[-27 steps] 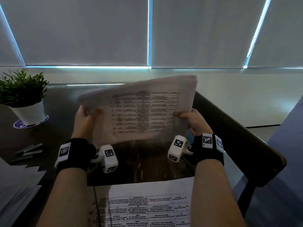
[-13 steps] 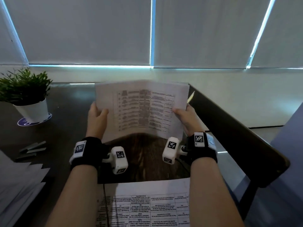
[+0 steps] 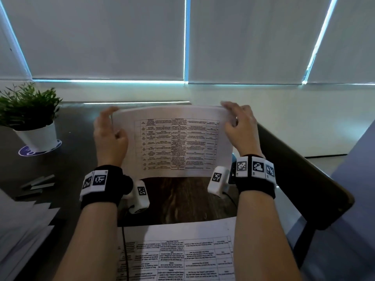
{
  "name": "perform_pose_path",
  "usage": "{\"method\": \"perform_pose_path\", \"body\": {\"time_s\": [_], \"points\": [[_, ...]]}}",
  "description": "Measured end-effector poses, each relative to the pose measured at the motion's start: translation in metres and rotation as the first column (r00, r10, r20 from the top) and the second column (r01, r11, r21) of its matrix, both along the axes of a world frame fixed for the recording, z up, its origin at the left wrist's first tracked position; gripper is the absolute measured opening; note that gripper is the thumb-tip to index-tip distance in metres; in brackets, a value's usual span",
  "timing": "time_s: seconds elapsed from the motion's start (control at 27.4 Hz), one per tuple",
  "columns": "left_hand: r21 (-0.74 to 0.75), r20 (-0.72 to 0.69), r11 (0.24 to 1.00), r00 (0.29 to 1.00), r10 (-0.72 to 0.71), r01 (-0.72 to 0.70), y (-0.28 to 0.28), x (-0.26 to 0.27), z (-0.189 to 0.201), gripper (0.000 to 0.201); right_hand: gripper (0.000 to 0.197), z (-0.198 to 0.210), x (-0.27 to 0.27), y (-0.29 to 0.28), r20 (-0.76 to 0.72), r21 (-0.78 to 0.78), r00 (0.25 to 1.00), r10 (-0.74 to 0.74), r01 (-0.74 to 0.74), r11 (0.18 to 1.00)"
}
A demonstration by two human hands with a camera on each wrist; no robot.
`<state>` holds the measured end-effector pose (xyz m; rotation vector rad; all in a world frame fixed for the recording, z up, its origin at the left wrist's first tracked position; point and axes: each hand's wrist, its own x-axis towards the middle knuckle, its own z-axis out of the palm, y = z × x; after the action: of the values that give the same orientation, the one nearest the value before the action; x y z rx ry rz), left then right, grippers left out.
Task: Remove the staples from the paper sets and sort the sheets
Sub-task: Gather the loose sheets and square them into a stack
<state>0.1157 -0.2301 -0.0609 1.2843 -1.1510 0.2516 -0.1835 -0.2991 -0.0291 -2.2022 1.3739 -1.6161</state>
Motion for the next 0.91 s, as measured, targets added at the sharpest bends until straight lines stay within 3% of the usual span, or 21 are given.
{"method": "perform_pose_path", "body": {"time_s": [0.11, 0.22, 0.29, 0.33, 0.4, 0.44, 0.48, 0.55, 0.66, 0.77, 0.84, 0.91], "points": [[-0.006, 0.037, 0.999, 0.999, -0.035, 0.035, 0.004, 0.003, -0.001, 0.066, 0.053, 0.001, -0.009, -0.001, 0.013, -0.011, 1.0, -0.017, 0.017, 1.0], [-0.018, 0.086, 1.0, 0.996, 0.011, -0.009, 0.004, 0.001, 0.005, 0.045, 0.054, 0.005, -0.012, -0.001, -0.024, -0.005, 1.0, -0.011, 0.011, 1.0], [-0.053, -0.097, 0.996, 0.992, -0.082, 0.077, 0.002, 0.003, 0.004, 0.044, 0.051, 0.006, -0.014, -0.003, 0.02, 0.012, 1.0, -0.001, 0.0, 1.0], [-0.048, -0.262, 0.985, 0.949, -0.174, 0.167, 0.002, 0.002, 0.001, 0.043, 0.052, 0.003, -0.014, -0.005, 0.114, 0.089, 0.992, 0.045, -0.055, 0.995], [0.018, -0.495, 0.952, 0.829, -0.258, 0.307, -0.003, 0.002, -0.008, 0.028, 0.057, -0.008, -0.007, -0.007, 0.413, 0.354, 0.901, 0.129, -0.289, 0.889], [0.05, -0.526, 0.942, 0.811, -0.257, 0.331, -0.005, 0.0, -0.009, 0.025, 0.052, -0.015, -0.001, -0.008, 0.51, 0.446, 0.851, 0.122, -0.383, 0.809], [0.054, -0.515, 0.943, 0.818, -0.256, 0.329, -0.007, -0.002, -0.008, 0.026, 0.039, -0.019, 0.004, -0.009, 0.568, 0.465, 0.814, 0.121, -0.438, 0.769], [-0.026, -0.46, 0.962, 0.851, -0.253, 0.271, -0.006, -0.004, 0.006, 0.029, 0.021, -0.013, 0.009, -0.007, 0.651, 0.375, 0.746, 0.14, -0.476, 0.795], [-0.077, -0.439, 0.966, 0.861, -0.256, 0.248, -0.006, 0.0, 0.016, 0.03, 0.026, -0.002, 0.005, -0.01, 0.674, 0.29, 0.713, 0.19, -0.493, 0.82], [0.006, -0.383, 0.975, 0.901, -0.203, 0.223, 0.001, -0.005, 0.0, 0.054, 0.051, -0.016, 0.001, -0.008, 0.602, 0.329, 0.779, 0.175, -0.442, 0.835], [0.03, -0.243, 0.981, 0.953, -0.179, 0.192, 0.004, -0.014, -0.003, 0.076, 0.069, -0.017, 0.001, -0.003, 0.494, 0.22, 0.838, 0.232, -0.379, 0.899], [0.058, -0.077, 0.994, 0.993, -0.087, 0.091, 0.003, -0.018, 0.005, 0.074, 0.07, -0.005, 0.002, -0.002, 0.303, 0.088, 0.919, 0.252, -0.291, 0.953]]}}
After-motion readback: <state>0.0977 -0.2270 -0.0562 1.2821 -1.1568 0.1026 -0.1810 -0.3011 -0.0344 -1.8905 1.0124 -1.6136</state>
